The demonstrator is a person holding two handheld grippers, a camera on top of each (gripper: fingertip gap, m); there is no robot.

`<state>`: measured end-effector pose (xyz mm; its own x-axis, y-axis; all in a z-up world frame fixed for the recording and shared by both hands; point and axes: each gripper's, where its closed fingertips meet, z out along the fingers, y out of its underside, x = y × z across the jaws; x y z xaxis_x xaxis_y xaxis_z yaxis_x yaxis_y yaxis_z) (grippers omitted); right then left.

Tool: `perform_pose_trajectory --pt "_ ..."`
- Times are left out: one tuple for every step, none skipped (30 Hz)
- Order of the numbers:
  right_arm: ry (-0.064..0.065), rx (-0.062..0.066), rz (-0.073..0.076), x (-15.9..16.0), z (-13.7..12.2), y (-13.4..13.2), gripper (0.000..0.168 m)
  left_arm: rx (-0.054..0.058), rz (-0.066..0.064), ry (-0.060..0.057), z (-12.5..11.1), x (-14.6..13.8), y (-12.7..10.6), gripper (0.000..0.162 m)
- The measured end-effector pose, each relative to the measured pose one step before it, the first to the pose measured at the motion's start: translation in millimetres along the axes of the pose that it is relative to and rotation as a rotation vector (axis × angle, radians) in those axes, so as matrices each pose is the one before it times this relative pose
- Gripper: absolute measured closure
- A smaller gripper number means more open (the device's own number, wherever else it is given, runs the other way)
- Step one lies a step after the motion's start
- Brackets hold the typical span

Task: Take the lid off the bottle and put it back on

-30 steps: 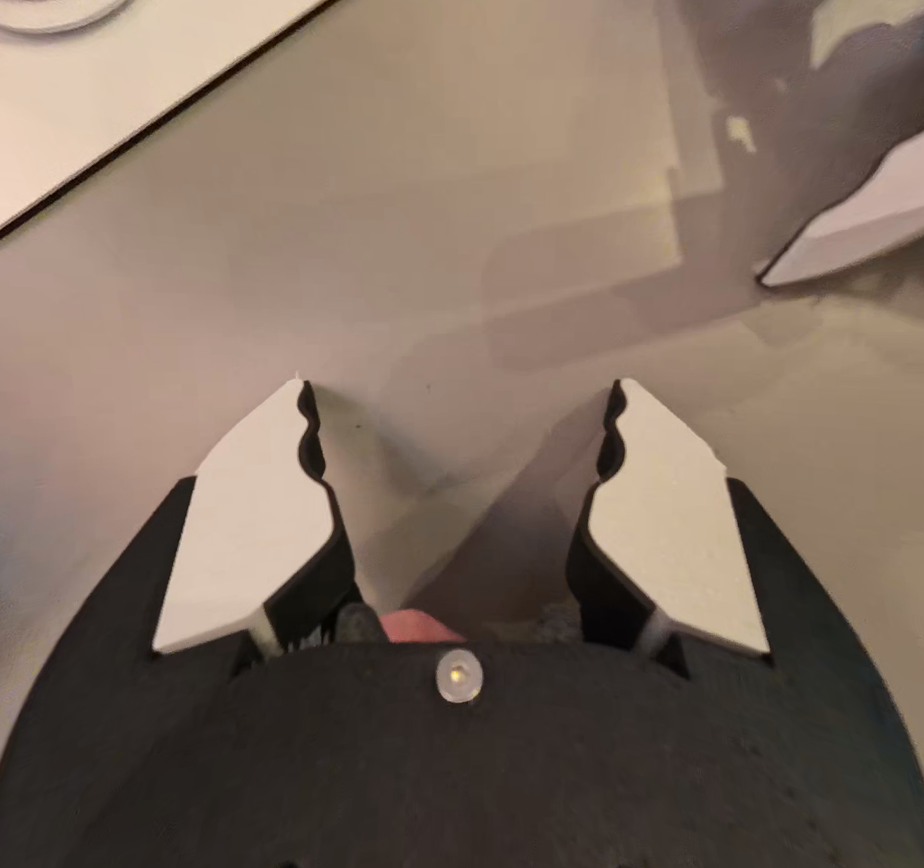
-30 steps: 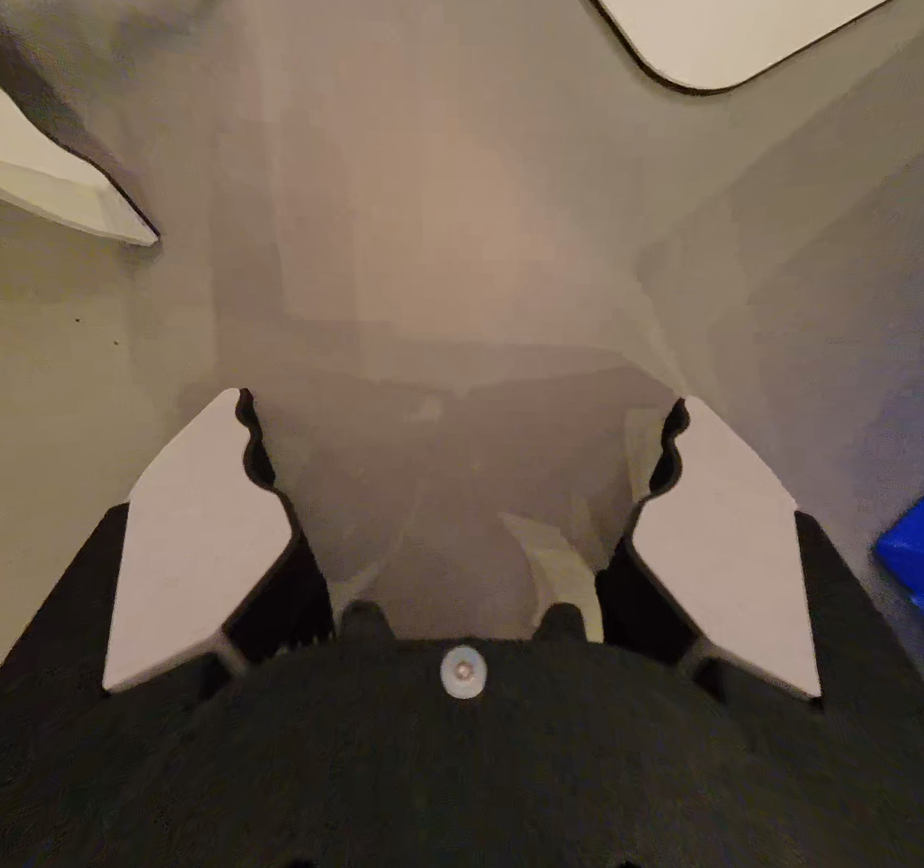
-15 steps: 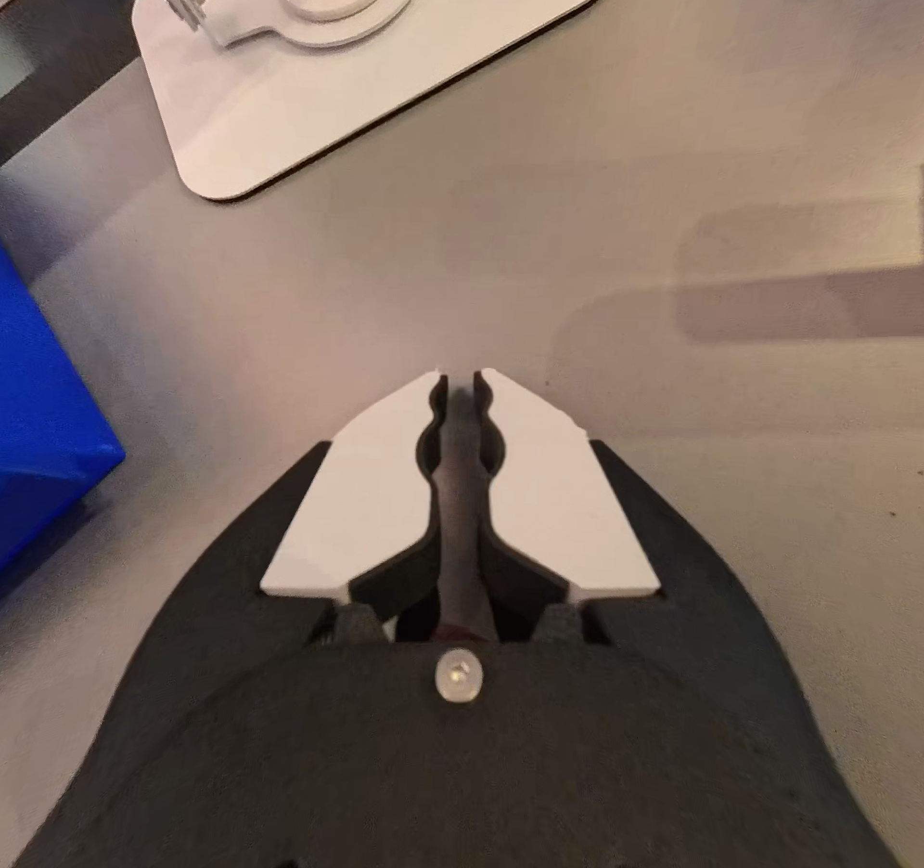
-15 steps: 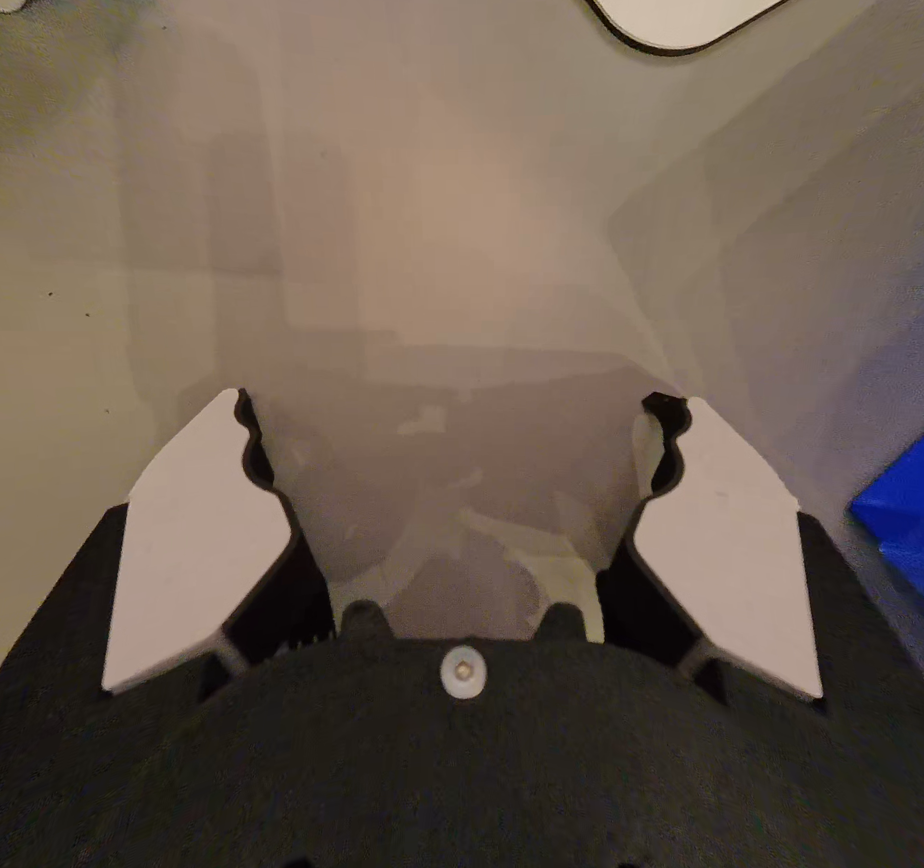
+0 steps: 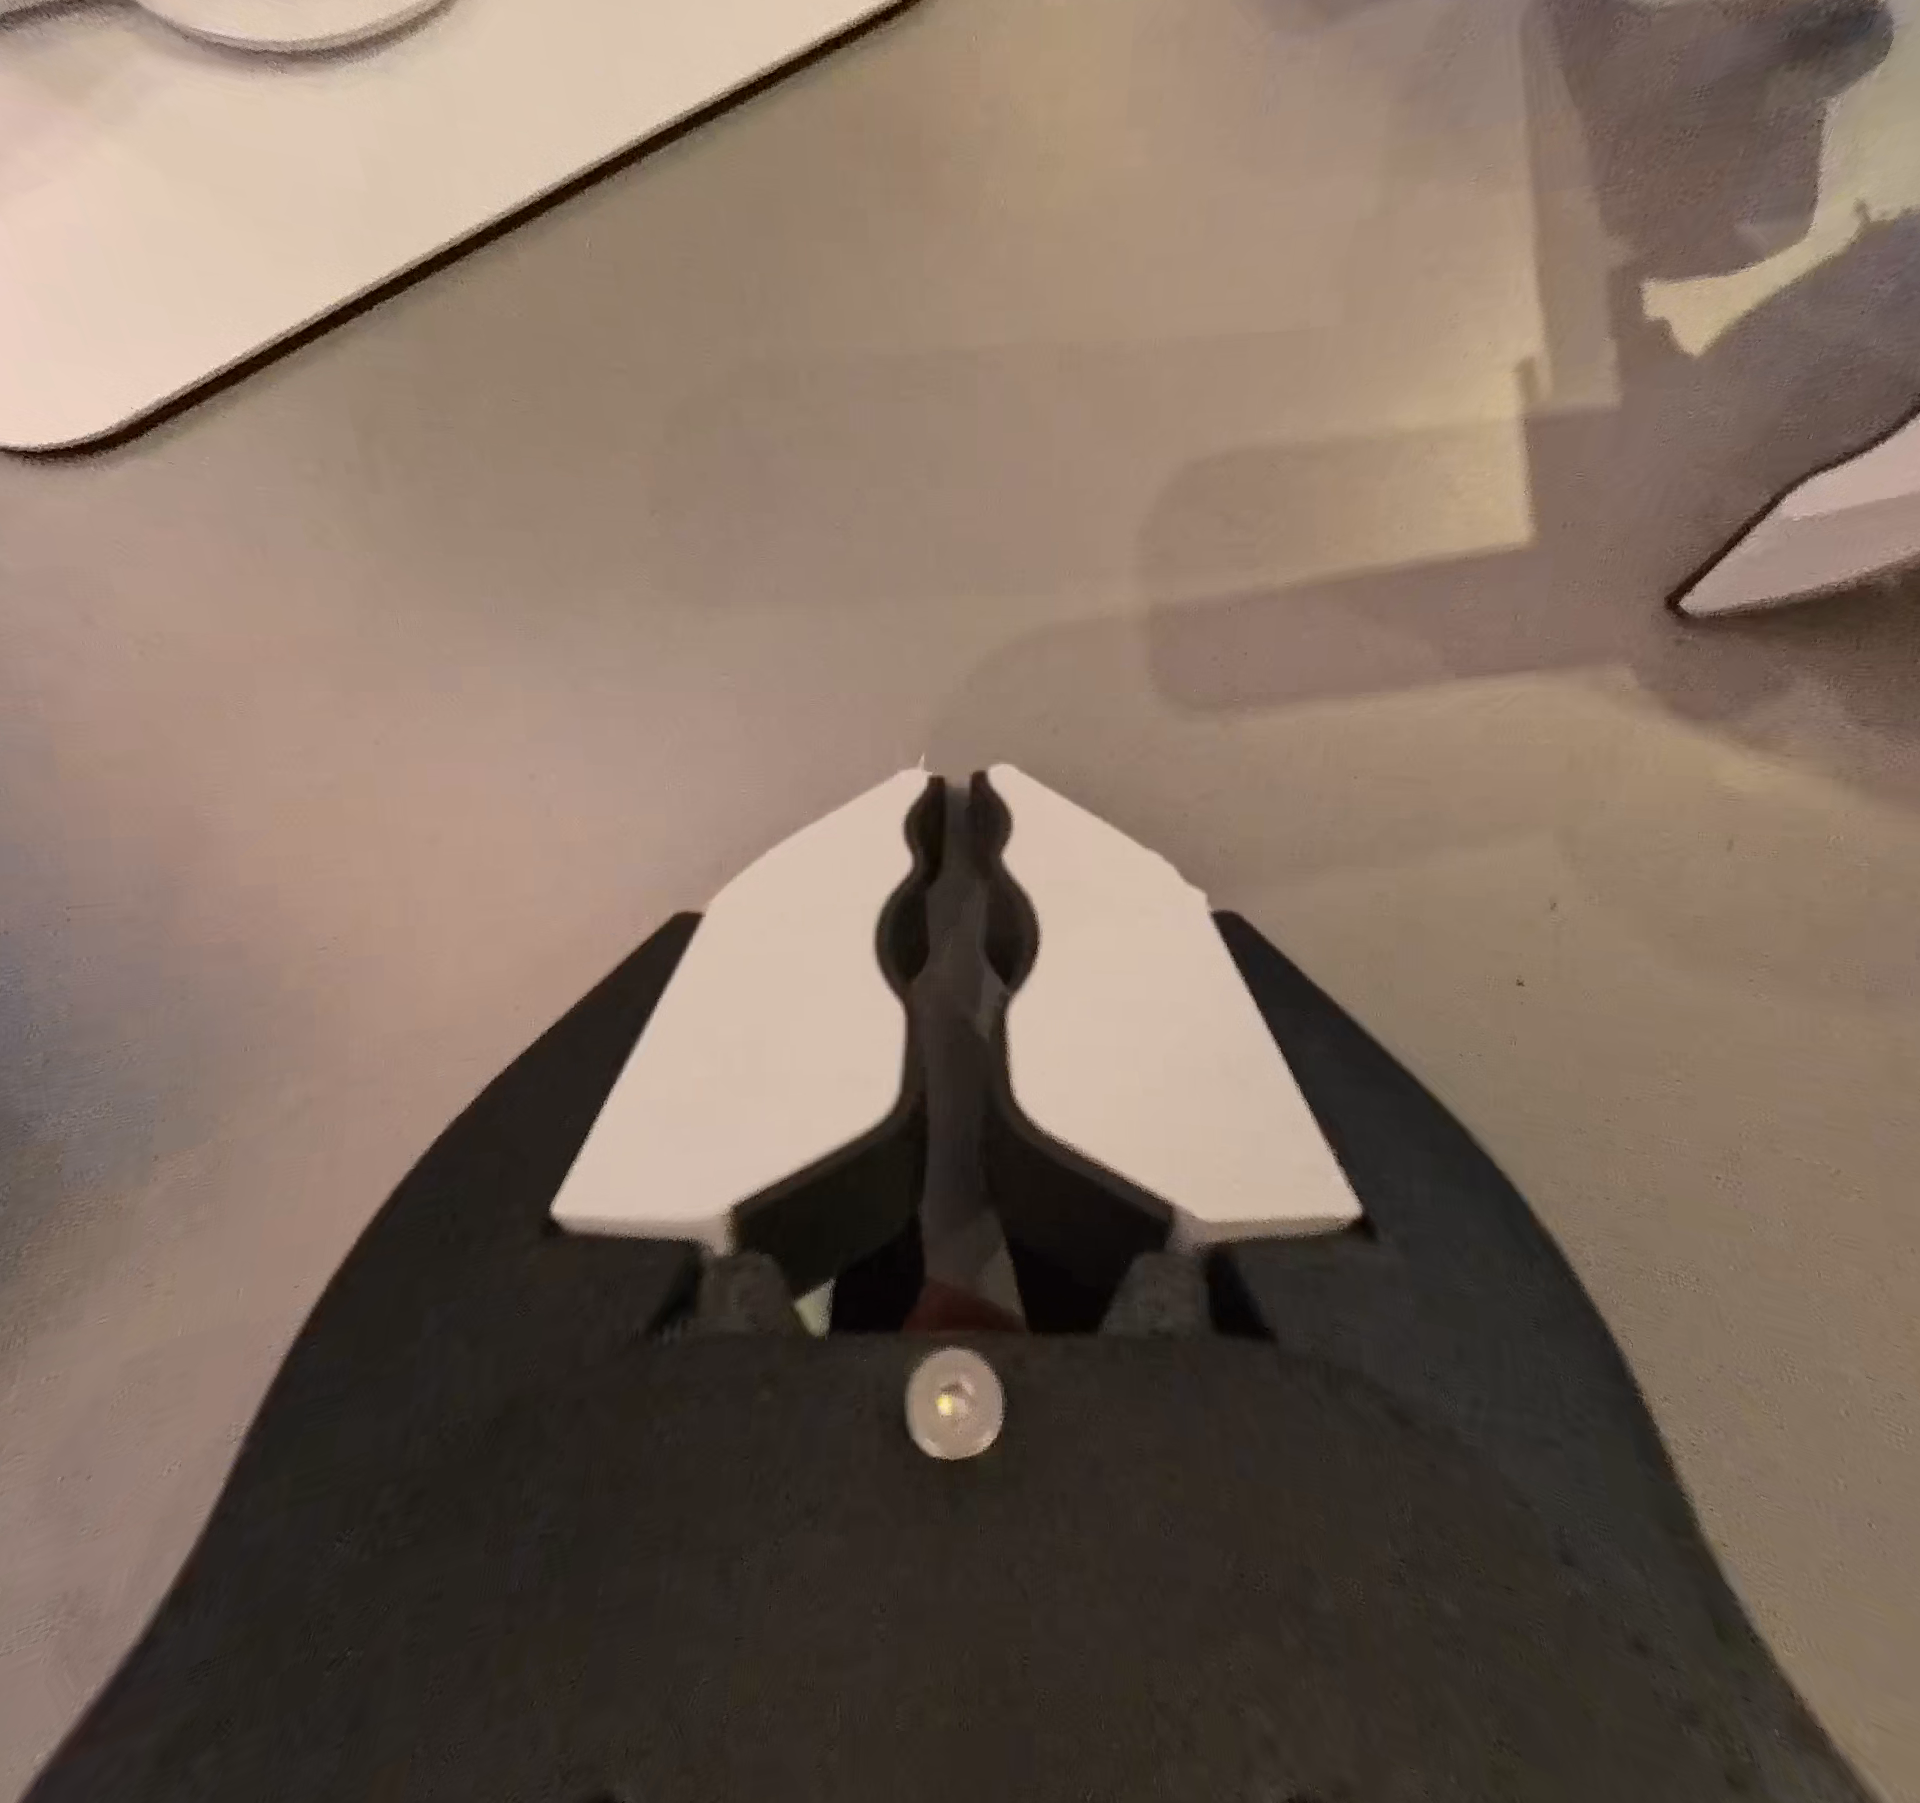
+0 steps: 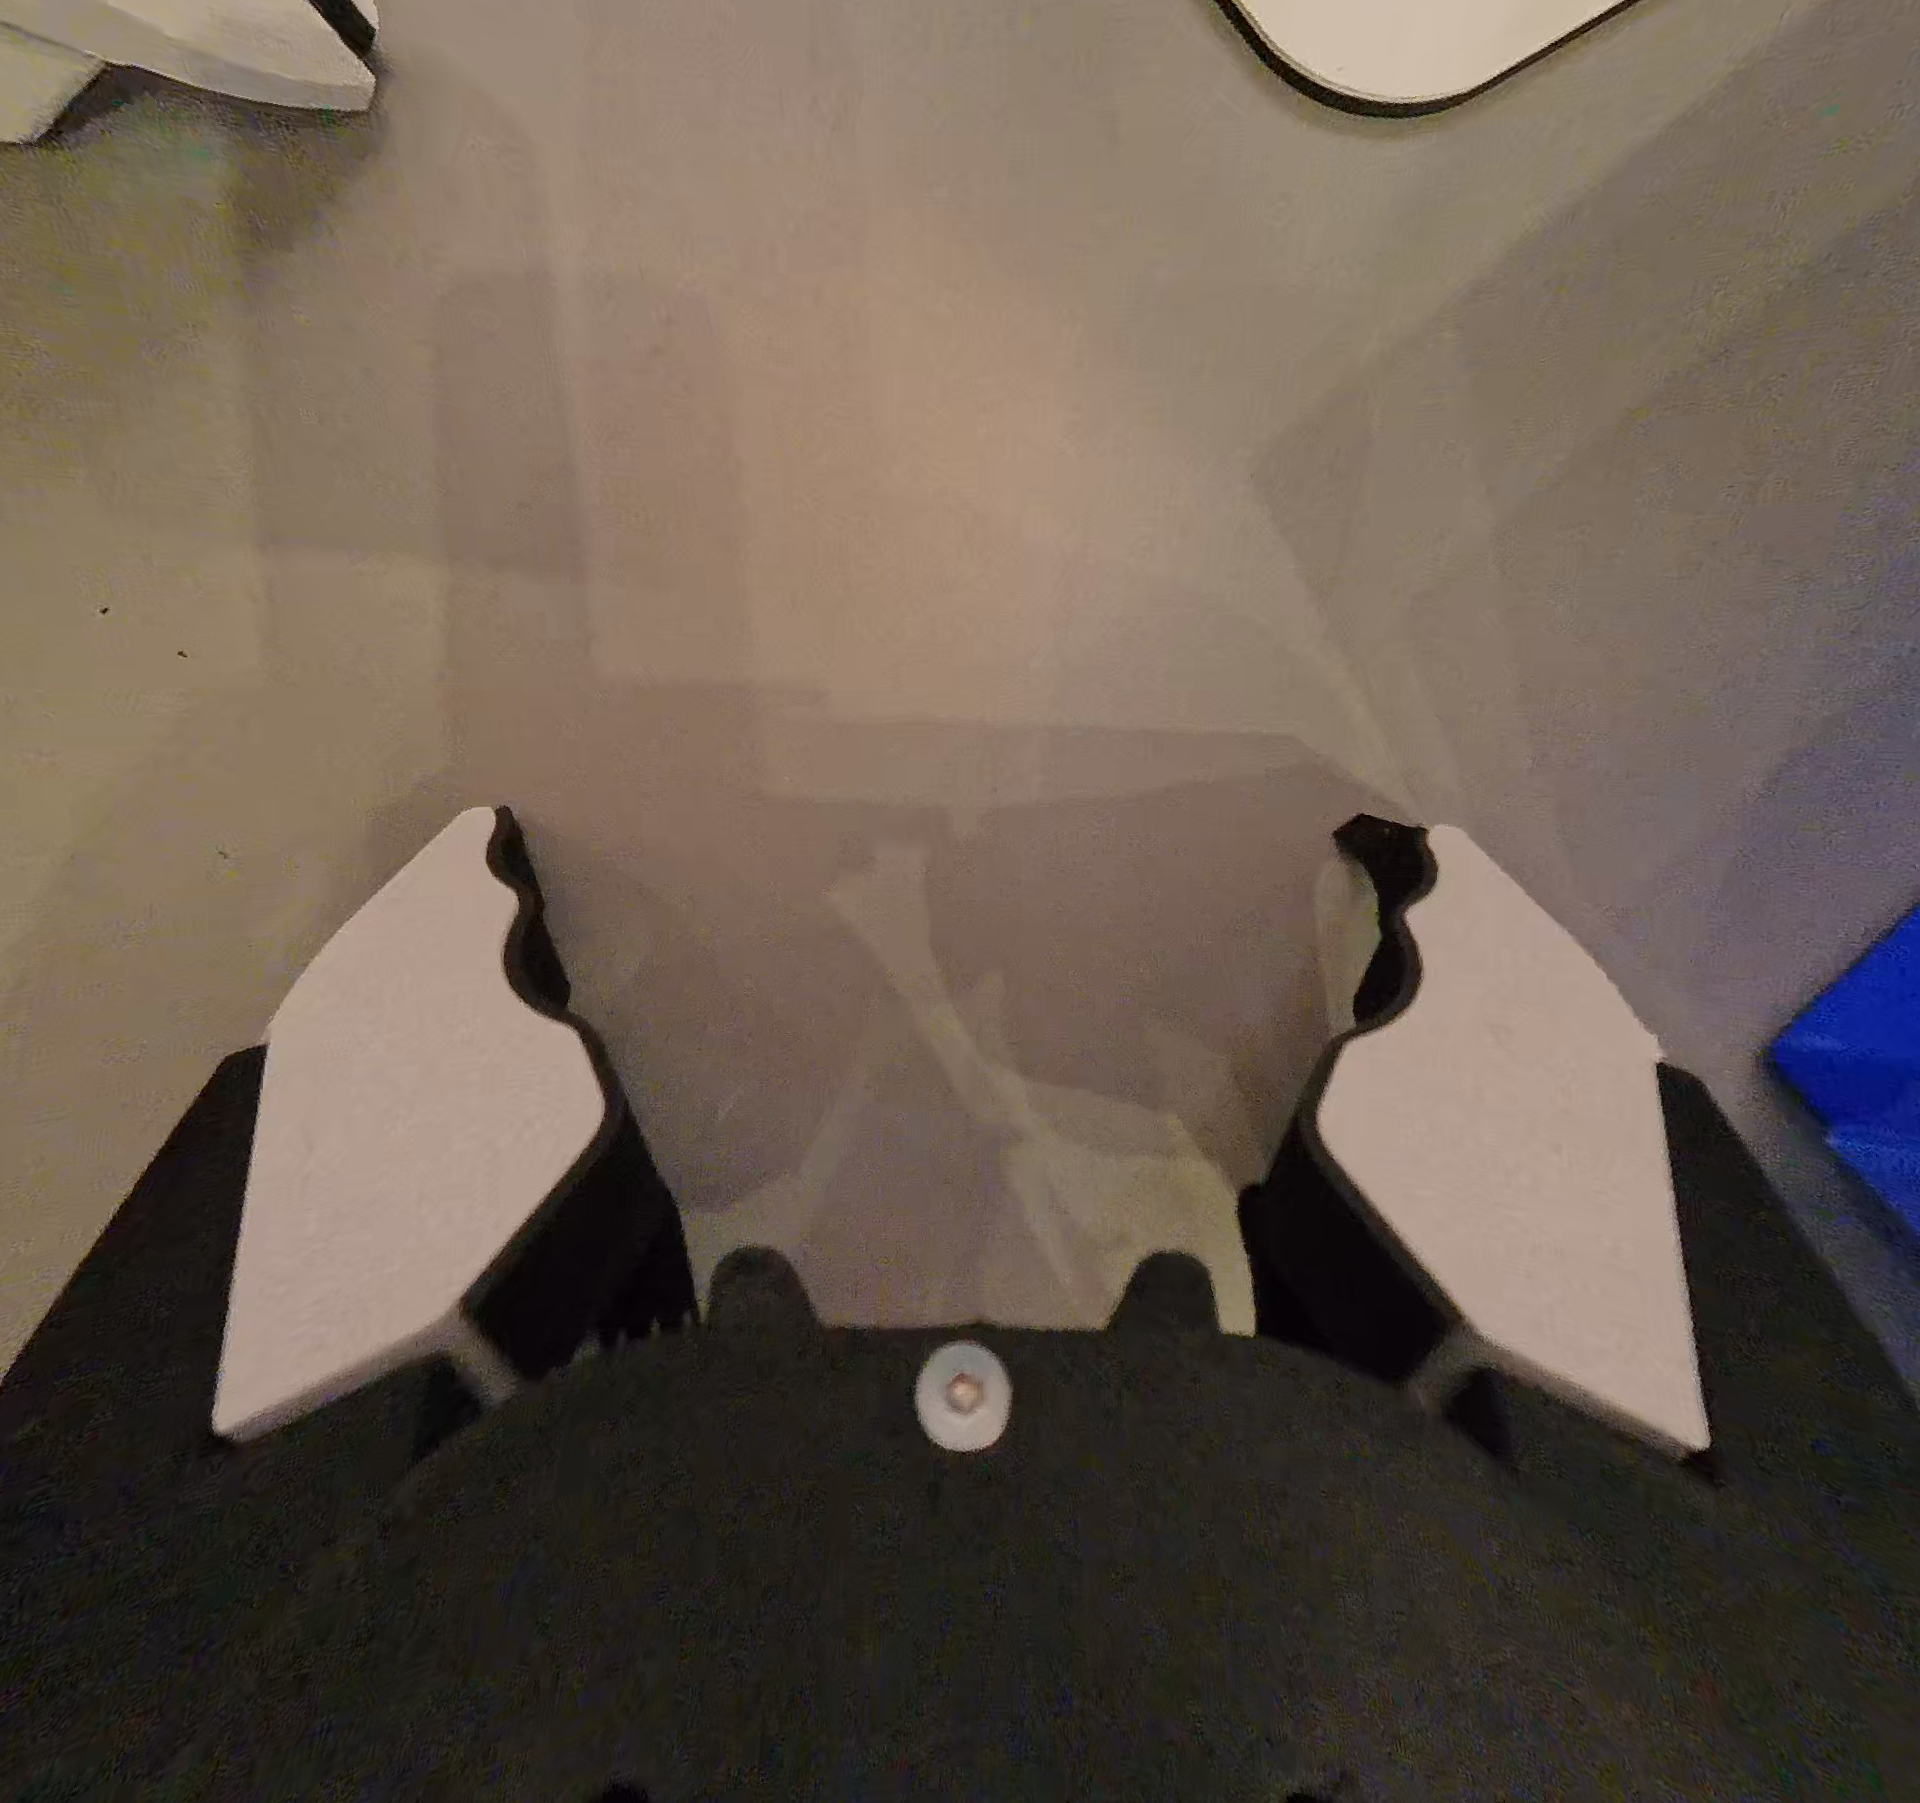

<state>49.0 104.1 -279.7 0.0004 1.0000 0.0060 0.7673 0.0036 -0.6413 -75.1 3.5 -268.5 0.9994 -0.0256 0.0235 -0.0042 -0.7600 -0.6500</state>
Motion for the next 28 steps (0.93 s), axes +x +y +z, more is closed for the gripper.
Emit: perform_pose_trajectory --pt "-0.0021 0.0022 0.0022 -0.93 0.57 0.31 0.021 0.0023 0.0218 0.0238 -0.55 2.47 -0.51 0.153" --pt "-0.0020 0.0028 0.0018 -1.40 0.51 0.03 0.021 -0.0111 -0.0118 0.0020 -0.02 -1.88 0.09 0.160" --pt "-0.0011 0.0031 0.0030 -1.86 0.58 -0.36 0.021 -0.0197 -0.0208 -0.0080 0.18 -3.65 1.02 0.159" --pt "-0.0040 0.0045 0.0008 -1.07 1.22 0.06 0.021 -0.0105 -0.0231 0.0311 -0.77 2.49 0.18 0.156" --pt "-0.0033 0.0037 0.0023 -1.09 1.06 0.59 0.021 -0.0131 -0.0113 0.0826 -1.55 9.32 0.85 0.145" --pt "-0.0019 0.0028 0.0030 -1.36 0.62 0.39 0.021 -0.0102 -0.0233 0.0581 -1.33 6.25 0.22 0.134" --pt "-0.0010 0.0028 0.0036 -1.37 0.55 0.47 0.021 -0.0095 -0.0300 0.0313 -1.20 3.43 -0.49 0.123" --pt "-0.0019 0.0012 0.0022 -0.79 0.53 0.11 0.021 -0.0063 -0.0035 0.0001 -0.22 0.52 -1.62 0.109" --pt "-0.0011 0.0020 0.0014 -0.84 0.50 -0.34 0.021 -0.0038 0.0351 -0.0206 -0.21 -0.72 -1.06 0.094" --pt "0.0004 0.0015 0.0008 -0.51 0.18 -0.26 0.021 0.0039 0.0408 -0.0466 -0.24 -3.46 -1.80 0.090" --pt "0.0001 0.0013 0.0000 -0.58 0.52 -0.33 0.021 0.0063 0.0354 -0.0512 0.65 -3.84 -2.33 0.087" --pt "0.0000 0.0015 -0.0011 -0.52 0.38 -0.49 0.021 0.0031 0.0310 -0.0275 1.98 -0.70 -1.27 0.090" --pt "0.0009 0.0004 -0.0019 0.14 -0.78 -0.49 0.021 0.0023 0.0427 -0.0143 4.02 1.32 -0.46 0.095" --pt "0.0033 -0.0007 -0.0040 1.29 -1.39 -0.83 0.021 0.0032 0.0517 -0.0104 6.72 1.92 0.72 0.093" --pt "0.0006 -0.0004 0.0004 0.95 0.19 0.24 0.021 0.0520 0.0326 -0.0008 3.82 1.71 -6.24 0.091" --pt "-0.0023 -0.0018 -0.0011 0.98 -0.07 0.15 0.021 0.0428 0.0128 0.0093 2.07 2.15 -3.34 0.092" --pt "0.0024 -0.0032 -0.0043 1.81 -0.64 -0.36 0.021 0.0037 0.0048 0.0407 0.09 5.49 0.16 0.103" --pt "0.0023 -0.0033 0.0006 1.15 -0.35 -0.06 0.021 -0.0012 -0.0080 0.0071 0.16 -0.52 0.07 0.101" --pt "0.0023 -0.0015 0.0005 1.07 -0.10 -0.59 0.021 -0.0057 -0.0259 -0.0290 0.02 -5.64 1.04 0.090" --pt "0.0025 -0.0018 0.0004 0.79 0.11 -0.35 0.021 -0.0090 -0.0408 -0.0362 0.03 -7.59 1.68 0.075" --pt "0.0027 0.0010 -0.0003 1.07 0.24 -0.64 0.020 -0.0116 -0.0369 -0.0266 0.52 -6.45 1.71 0.063" --pt "0.0006 -0.0008 -0.0022 1.33 0.04 -0.62 0.021 -0.0046 -0.0064 -0.0011 0.54 -2.09 0.08 0.059" --pt "0.0017 -0.0035 -0.0010 1.09 -0.56 0.05 0.020 -0.0017 0.0028 -0.0007 0.29 -0.42 0.06 0.058" --pt "0.0014 -0.0027 -0.0016 0.80 -0.52 -0.19 0.020 -0.0020 -0.0083 -0.0069 0.07 -1.42 0.32 0.055" --pt "0.0011 -0.0017 -0.0023 0.81 -0.43 -0.18 0.021 -0.0036 -0.0087 -0.0063 0.16 -1.53 0.45 0.052" --pt "0.0011 -0.0010 -0.0022 0.79 0.21 -0.04 0.021 -0.0010 -0.0040 -0.0041 -0.15 -0.63 0.37 0.051" --pt "0.0008 -0.0008 -0.0009 0.17 0.14 -0.12 0.021 -0.0004 -0.0041 -0.0043 -0.15 -0.25 0.34 0.050" --pt "-0.0002 -0.0009 0.0000 0.07 0.07 -0.04 0.021 -0.0004 -0.0016 -0.0009 -0.04 -0.20 0.06 0.050"
